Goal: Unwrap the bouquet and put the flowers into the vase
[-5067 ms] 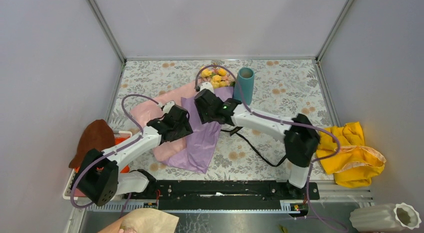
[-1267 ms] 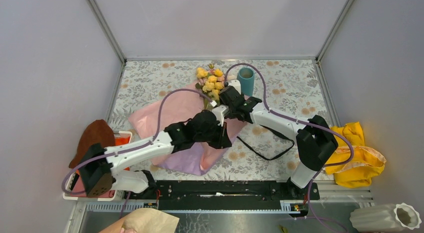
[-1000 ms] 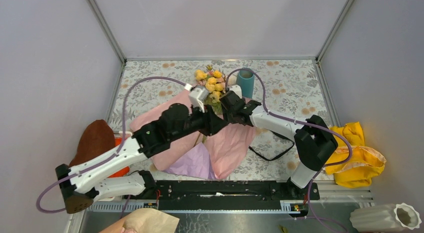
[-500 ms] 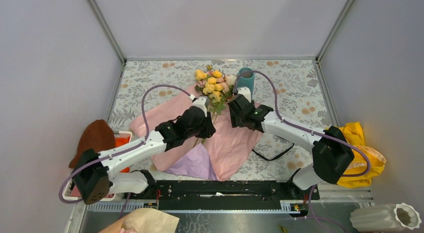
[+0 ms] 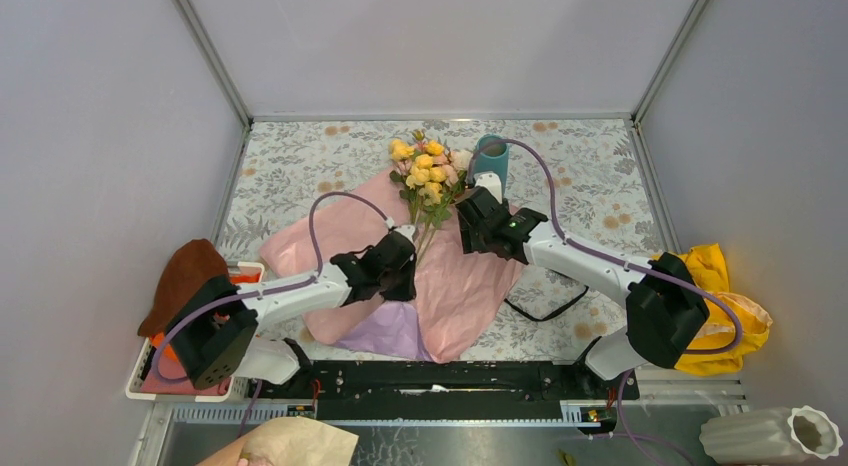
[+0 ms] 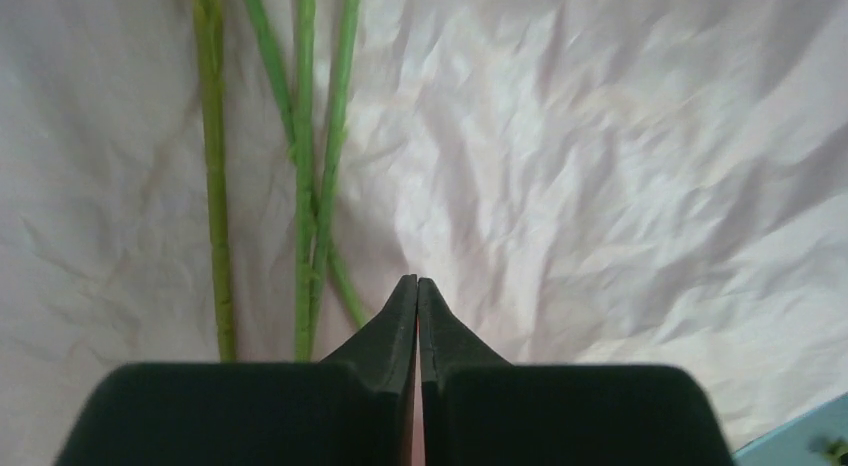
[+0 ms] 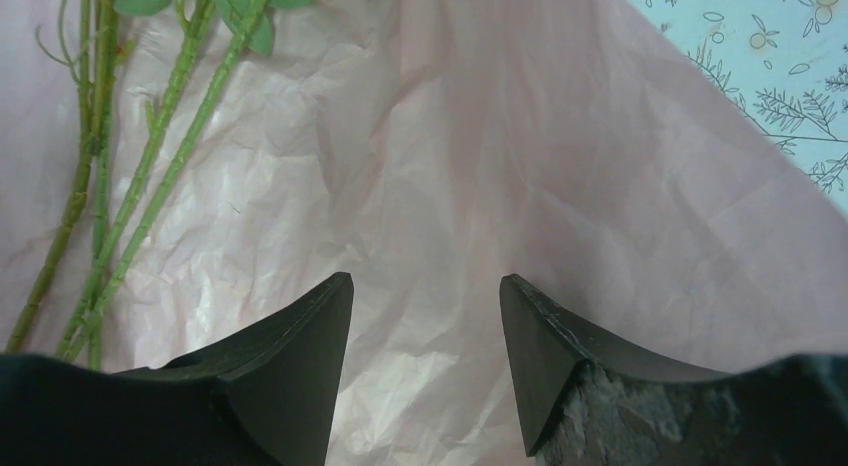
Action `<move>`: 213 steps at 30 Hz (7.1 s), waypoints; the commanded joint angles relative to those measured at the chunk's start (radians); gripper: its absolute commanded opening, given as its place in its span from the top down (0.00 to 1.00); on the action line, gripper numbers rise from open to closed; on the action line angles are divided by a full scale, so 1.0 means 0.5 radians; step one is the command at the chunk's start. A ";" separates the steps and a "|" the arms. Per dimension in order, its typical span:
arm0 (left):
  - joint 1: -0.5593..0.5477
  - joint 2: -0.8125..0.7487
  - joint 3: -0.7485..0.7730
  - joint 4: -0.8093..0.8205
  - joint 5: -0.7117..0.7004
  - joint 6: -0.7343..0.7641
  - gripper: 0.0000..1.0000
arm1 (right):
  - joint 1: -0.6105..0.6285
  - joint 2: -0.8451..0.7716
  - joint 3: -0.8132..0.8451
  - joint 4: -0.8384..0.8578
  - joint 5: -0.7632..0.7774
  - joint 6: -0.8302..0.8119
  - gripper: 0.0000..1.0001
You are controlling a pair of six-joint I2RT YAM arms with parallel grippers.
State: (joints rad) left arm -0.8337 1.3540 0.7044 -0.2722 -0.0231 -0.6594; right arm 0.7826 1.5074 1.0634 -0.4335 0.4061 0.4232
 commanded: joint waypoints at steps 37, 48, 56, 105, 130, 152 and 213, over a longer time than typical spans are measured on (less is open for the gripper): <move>-0.931 -0.694 -0.507 -0.111 0.642 -0.850 0.88 | 0.005 1.056 0.995 0.024 -0.387 0.147 0.38; -0.931 -0.409 0.188 -0.708 0.061 -0.497 0.89 | -0.032 1.210 0.987 0.066 -0.378 0.187 0.52; -0.900 -0.395 0.555 -0.958 -0.504 -0.501 0.88 | -0.036 1.147 0.937 0.130 -0.471 0.184 0.98; 0.202 -0.318 0.001 -0.042 0.008 -0.441 0.91 | -0.040 0.024 1.128 1.915 0.656 -1.611 1.00; 0.204 -0.126 0.067 -0.009 0.037 -0.405 0.93 | -0.451 0.337 0.988 2.216 0.544 -1.561 1.00; 0.206 -0.059 0.027 0.057 0.104 -0.418 0.94 | -0.467 0.323 0.617 2.175 0.585 -1.354 1.00; 0.218 -0.054 0.013 0.087 0.118 -0.433 0.94 | -0.465 0.229 0.957 2.020 0.440 -1.398 1.00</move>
State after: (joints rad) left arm -0.7319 1.3388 0.7082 -0.2752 0.0238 -0.8791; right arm 0.5541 1.6466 1.5890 0.5205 0.6247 -0.3058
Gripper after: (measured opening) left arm 0.058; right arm 0.030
